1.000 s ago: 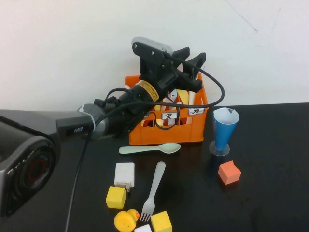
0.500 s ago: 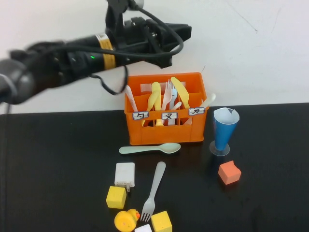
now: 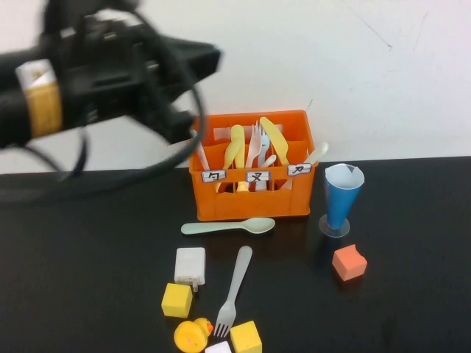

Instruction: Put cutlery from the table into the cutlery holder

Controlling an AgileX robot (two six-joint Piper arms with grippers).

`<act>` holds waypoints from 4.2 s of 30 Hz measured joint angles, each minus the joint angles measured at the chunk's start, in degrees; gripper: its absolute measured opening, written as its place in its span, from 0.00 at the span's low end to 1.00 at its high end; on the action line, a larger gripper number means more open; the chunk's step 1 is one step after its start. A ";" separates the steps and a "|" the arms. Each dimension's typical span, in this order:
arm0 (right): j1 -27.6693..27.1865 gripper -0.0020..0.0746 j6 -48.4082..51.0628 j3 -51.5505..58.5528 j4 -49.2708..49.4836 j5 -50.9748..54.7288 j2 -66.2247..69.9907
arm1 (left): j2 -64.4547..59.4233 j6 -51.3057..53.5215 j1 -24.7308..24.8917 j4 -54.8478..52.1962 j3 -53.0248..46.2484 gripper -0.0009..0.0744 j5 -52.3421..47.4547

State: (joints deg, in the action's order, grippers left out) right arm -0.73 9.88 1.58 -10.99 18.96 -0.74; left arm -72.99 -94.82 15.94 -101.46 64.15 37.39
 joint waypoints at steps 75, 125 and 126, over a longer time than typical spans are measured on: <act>0.00 0.02 0.52 0.00 0.00 0.10 0.00 | 73.79 86.74 -14.41 104.10 -65.73 0.01 -53.61; 0.00 0.02 0.52 0.00 0.00 0.10 0.00 | 73.79 94.44 -21.20 106.97 -65.53 0.01 -56.24; 0.00 0.02 0.52 0.00 0.00 0.10 0.00 | 73.79 94.44 -21.20 106.97 -65.53 0.01 -56.24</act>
State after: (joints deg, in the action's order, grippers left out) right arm -0.73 10.41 1.58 -10.99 19.05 -0.74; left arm 0.79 -0.38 -5.26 5.51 -1.39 -18.85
